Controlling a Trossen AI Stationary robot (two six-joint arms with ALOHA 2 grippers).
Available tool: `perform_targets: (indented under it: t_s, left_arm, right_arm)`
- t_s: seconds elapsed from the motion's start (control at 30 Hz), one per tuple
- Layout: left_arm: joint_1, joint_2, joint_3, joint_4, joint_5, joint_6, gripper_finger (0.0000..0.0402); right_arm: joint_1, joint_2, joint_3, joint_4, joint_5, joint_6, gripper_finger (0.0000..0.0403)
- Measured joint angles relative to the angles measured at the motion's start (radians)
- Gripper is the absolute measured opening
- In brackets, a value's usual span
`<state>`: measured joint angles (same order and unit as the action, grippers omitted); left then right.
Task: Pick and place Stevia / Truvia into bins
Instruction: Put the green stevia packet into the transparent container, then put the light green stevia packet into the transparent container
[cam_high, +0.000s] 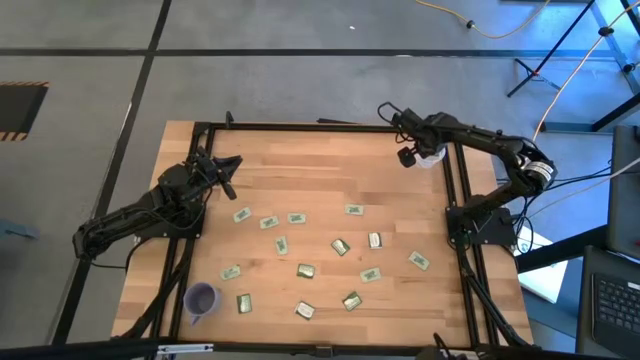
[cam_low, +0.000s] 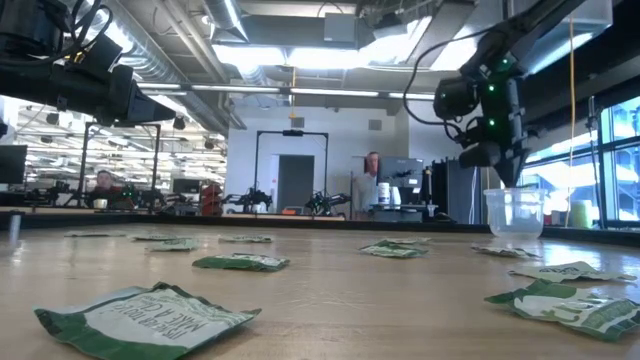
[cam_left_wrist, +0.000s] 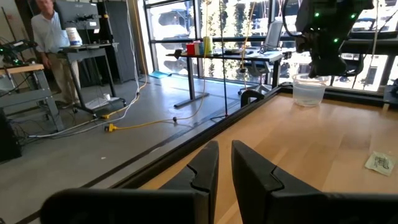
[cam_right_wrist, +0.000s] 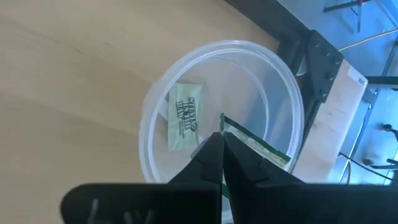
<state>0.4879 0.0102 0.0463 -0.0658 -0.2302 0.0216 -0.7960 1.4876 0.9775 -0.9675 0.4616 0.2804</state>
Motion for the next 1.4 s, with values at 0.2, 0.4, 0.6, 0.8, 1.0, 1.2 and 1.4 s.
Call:
perform_targets:
  t_s: [0.2,0.4,0.6,0.8,1.0,1.2,1.4]
  left_arm:
    - [0.000,0.000,0.000,0.000,0.000,0.000,0.0040]
    - [0.000,0.000,0.000,0.000,0.000,0.000,0.0040]
    - [0.000,0.000,0.000,0.000,0.000,0.000,0.0040]
    - [0.000,0.000,0.000,0.000,0.000,0.000,0.0040]
    - [0.000,0.000,0.000,0.000,0.000,0.000,0.0040]
    - [0.000,0.000,0.000,0.000,0.000,0.000,0.0040]
    - [0.000,0.000,0.000,0.000,0.000,0.000,0.0040]
  right_arm:
    - [-0.006,0.000,-0.049,0.059,-0.002,-0.002,0.0010]
    - [-0.006,0.000,-0.065,0.069,-0.002,-0.001,0.0010]
    - [-0.006,0.000,-0.065,0.082,-0.002,0.003,0.0010]
    - [-0.006,0.000,-0.065,0.083,-0.001,-0.001,0.0010]
    - [-0.006,0.000,-0.065,0.083,0.000,-0.005,0.0028]
    - [-0.005,0.000,-0.063,0.082,0.000,-0.014,0.0076]
    - [0.021,-0.049,-0.012,0.060,0.002,-0.028,0.0096]
